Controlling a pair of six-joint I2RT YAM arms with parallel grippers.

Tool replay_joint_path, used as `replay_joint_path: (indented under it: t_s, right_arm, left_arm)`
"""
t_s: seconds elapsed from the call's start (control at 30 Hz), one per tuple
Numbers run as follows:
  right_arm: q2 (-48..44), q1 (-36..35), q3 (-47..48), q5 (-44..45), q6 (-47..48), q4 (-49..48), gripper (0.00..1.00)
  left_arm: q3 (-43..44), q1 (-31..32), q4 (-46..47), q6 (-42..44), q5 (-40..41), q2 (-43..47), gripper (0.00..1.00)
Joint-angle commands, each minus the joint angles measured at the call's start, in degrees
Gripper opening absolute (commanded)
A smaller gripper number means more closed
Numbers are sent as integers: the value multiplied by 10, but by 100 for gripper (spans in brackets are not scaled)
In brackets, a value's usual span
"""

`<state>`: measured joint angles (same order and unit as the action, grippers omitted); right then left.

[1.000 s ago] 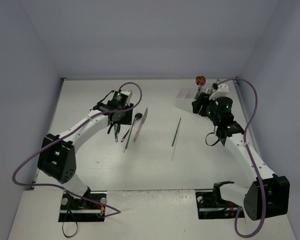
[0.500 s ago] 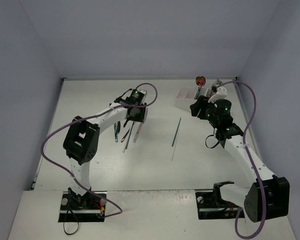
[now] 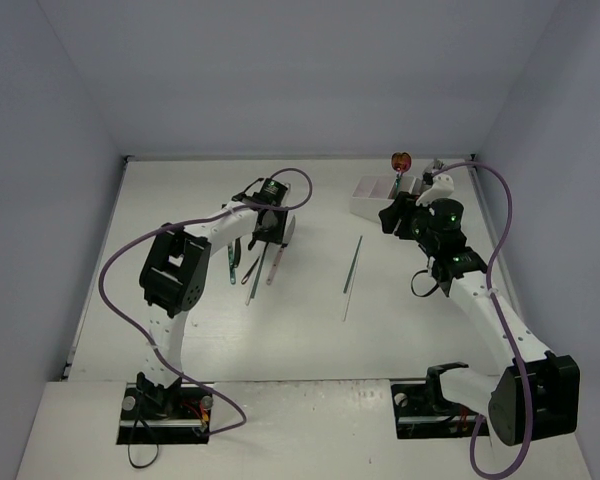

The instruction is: Sort the eating utensils into containers

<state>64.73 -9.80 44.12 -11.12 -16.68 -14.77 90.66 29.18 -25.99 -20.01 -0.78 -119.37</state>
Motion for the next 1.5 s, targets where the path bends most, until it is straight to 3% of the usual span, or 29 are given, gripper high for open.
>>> replay_joint_path:
  t_s: [0.0, 0.43, 0.63, 0.8, 1.47]
  right_arm:
    - [-10, -3, 4, -15, -3, -43, 54]
    - [-4, -3, 4, -26, -2, -44, 54]
    - [-4, -4, 4, -26, -1, -43, 54]
    - [-3, -4, 4, -28, -2, -43, 54]
    - [10, -56, 50, -111, 34, -42, 54]
  left_arm:
    - [33, -5, -2, 19, 23, 15, 30]
    - [48, -13, -13, 43, 25, -10, 28]
    - [53, -14, -11, 55, 21, -5, 9]
    - [58, -13, -10, 72, 16, 12, 0]
    - [41, -55, 50, 134, -79, 124, 0]
